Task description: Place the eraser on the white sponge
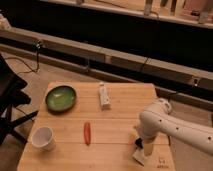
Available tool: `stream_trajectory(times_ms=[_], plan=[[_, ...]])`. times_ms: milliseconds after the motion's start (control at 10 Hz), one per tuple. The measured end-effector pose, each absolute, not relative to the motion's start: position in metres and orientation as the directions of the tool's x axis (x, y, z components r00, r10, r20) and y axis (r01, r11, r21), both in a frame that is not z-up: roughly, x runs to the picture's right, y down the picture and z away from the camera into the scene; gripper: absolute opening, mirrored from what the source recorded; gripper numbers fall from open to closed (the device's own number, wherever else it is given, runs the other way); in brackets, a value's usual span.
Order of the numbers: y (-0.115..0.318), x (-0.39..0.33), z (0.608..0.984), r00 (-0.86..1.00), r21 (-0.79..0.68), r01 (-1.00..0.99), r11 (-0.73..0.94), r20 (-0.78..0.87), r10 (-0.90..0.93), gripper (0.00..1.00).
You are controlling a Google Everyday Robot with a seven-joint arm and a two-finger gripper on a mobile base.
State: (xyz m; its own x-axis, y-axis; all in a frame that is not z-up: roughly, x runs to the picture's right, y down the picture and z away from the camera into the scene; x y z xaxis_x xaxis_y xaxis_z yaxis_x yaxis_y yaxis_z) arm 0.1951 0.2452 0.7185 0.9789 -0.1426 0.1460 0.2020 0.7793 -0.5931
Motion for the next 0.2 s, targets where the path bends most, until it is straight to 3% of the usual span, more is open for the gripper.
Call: stream_trajectory(times_ms=[200], plan=[[0.2293,0.1955,0.7041,0.98,-0.587,0.198,0.785,0.148,-0.137,0.66]])
